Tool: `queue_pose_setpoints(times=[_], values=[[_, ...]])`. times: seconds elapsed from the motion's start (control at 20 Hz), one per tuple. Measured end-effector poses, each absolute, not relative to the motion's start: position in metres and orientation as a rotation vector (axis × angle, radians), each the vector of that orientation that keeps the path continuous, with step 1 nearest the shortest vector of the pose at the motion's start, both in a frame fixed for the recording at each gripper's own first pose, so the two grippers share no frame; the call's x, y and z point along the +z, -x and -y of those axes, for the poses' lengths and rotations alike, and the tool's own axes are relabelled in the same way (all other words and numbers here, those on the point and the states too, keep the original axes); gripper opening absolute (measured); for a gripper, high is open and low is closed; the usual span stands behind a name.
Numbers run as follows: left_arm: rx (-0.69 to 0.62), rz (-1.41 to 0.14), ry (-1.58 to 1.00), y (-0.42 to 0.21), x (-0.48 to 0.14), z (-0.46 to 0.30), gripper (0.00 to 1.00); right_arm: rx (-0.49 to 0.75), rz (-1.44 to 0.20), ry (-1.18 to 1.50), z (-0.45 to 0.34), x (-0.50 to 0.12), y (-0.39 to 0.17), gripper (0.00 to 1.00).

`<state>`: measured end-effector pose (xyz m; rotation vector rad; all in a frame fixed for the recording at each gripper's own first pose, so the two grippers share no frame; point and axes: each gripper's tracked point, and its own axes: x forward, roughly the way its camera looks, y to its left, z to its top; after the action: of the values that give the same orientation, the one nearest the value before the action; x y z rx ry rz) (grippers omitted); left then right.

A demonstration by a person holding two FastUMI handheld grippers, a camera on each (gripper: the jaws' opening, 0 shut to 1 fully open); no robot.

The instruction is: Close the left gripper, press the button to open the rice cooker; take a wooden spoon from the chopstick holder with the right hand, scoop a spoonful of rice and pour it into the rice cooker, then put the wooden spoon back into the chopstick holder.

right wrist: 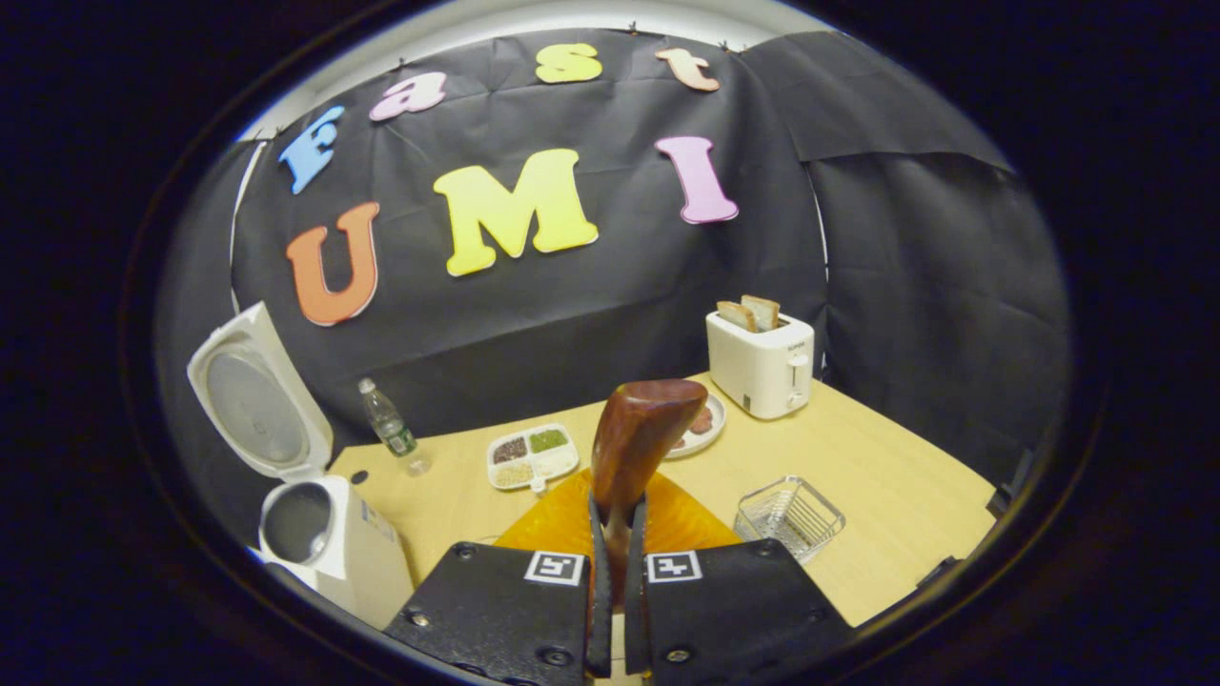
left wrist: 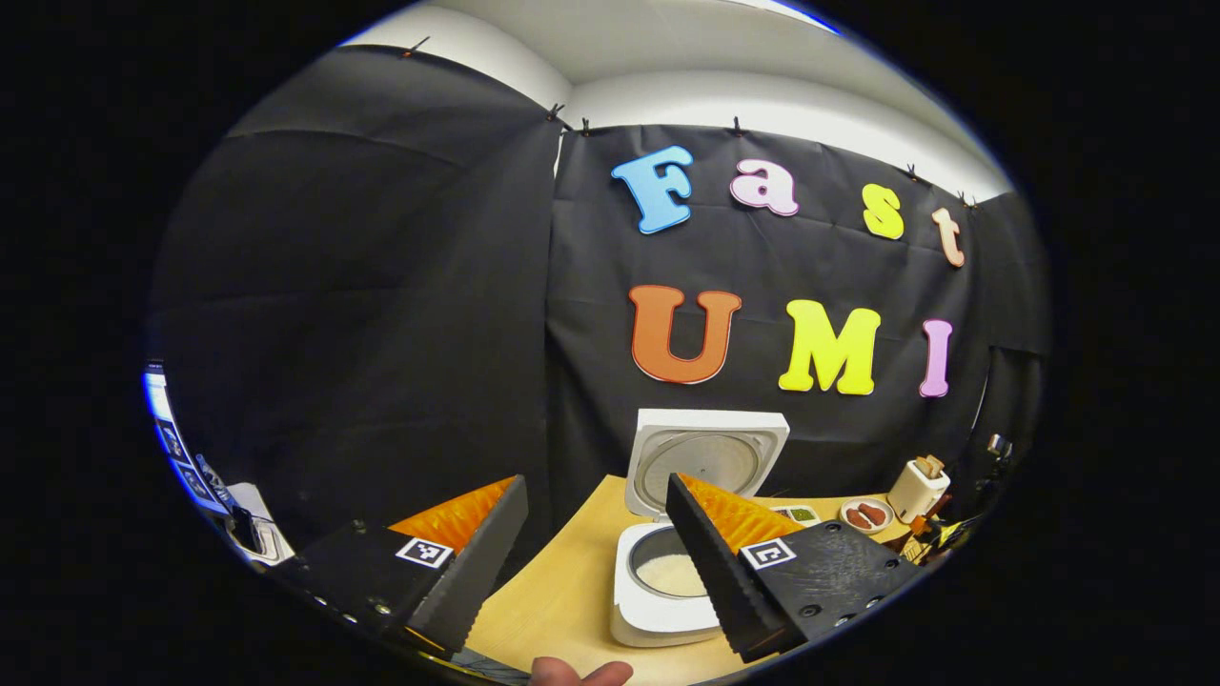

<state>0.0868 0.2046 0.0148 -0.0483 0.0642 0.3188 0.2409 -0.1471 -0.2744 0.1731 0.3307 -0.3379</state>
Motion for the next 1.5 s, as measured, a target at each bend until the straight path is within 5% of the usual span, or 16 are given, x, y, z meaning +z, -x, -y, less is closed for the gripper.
queue_pose_setpoints(times=[0.35, 0.6, 1.0, 1.5], values=[[0.28, -0.132, 0.048, -0.092, -0.009, -0.208, 0.94, -0.421, -0.312, 0.132, 0.14, -0.318, -0.257, 0.11], [0.294, -0.138, 0.042, -0.093, -0.01, -0.214, 0.94, -0.411, -0.352, 0.105, 0.128, -0.336, -0.265, 0.11], [0.327, -0.155, 0.045, -0.087, -0.015, -0.217, 0.94, -0.246, -0.406, -0.155, 0.077, -0.35, -0.286, 0.1], [0.351, -0.136, 0.064, -0.075, -0.008, -0.194, 0.94, -0.206, -0.484, -0.651, 0.078, -0.361, -0.28, 0.11]])
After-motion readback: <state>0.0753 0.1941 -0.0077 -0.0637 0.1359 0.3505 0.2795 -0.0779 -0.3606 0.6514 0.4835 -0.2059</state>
